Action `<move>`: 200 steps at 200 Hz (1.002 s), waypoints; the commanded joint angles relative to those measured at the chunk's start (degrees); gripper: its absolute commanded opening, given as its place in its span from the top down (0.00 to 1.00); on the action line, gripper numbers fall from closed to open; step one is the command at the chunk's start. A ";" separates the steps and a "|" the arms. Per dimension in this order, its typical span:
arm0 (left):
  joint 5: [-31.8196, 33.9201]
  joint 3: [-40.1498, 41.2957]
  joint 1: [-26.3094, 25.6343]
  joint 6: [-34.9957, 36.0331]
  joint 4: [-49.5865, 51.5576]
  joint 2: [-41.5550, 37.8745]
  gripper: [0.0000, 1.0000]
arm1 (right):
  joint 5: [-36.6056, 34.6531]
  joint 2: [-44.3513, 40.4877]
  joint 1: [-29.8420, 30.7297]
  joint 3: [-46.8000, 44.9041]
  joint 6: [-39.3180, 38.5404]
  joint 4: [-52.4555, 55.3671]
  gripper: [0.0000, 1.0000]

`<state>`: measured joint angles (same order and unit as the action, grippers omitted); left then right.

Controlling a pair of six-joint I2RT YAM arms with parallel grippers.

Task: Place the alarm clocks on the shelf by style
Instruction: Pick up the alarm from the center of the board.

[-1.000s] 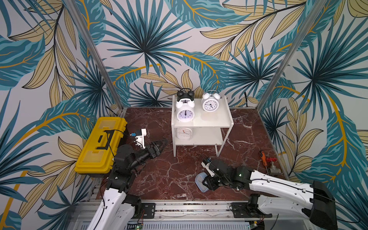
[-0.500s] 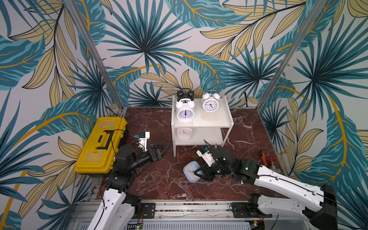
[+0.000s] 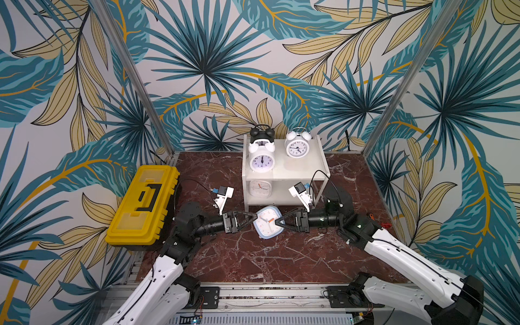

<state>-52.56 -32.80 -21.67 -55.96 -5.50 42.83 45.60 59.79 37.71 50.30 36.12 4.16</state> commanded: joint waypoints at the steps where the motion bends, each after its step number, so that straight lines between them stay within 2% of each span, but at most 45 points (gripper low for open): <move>1: -1.87 0.90 -0.26 0.21 -3.54 0.13 0.11 | 6.00 -0.20 -0.77 -0.39 4.96 -8.95 0.87; 35: -1.88 1.50 -0.19 -1.42 -6.91 1.15 0.12 | 8.32 0.83 -1.37 -2.63 9.90 -16.22 0.87; 57: -2.93 1.16 -0.21 -3.37 -11.20 2.29 0.23 | 8.47 1.81 -1.40 -3.01 10.38 -16.92 0.86; 84: -3.31 0.65 -0.21 -4.91 -15.02 2.86 0.42 | 7.88 2.17 -1.33 -2.93 10.17 -16.71 0.85; 111: -2.68 0.54 -0.24 -5.38 -16.11 2.78 0.53 | 7.06 2.38 -1.46 -2.50 9.21 -15.22 0.82; 127: -1.67 0.71 -0.27 -5.95 -17.32 2.61 0.60 | 6.18 2.35 -1.42 -1.47 8.36 -13.23 0.75; 155: 0.86 2.12 -0.22 -8.46 -21.85 2.39 0.66 | 3.70 1.86 -1.47 0.29 7.44 -11.20 0.45; 176: 2.50 4.36 -0.21 -12.32 -28.83 2.96 0.71 | 1.82 1.06 -1.42 0.33 7.42 -10.76 0.42; 200: 3.11 4.76 -0.28 -12.53 -29.39 2.99 0.78 | -0.23 0.72 -1.40 -0.10 8.09 -10.50 0.39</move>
<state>-51.51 -29.21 -21.71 -66.35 -28.10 46.17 48.27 61.73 36.29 49.63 44.56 -7.16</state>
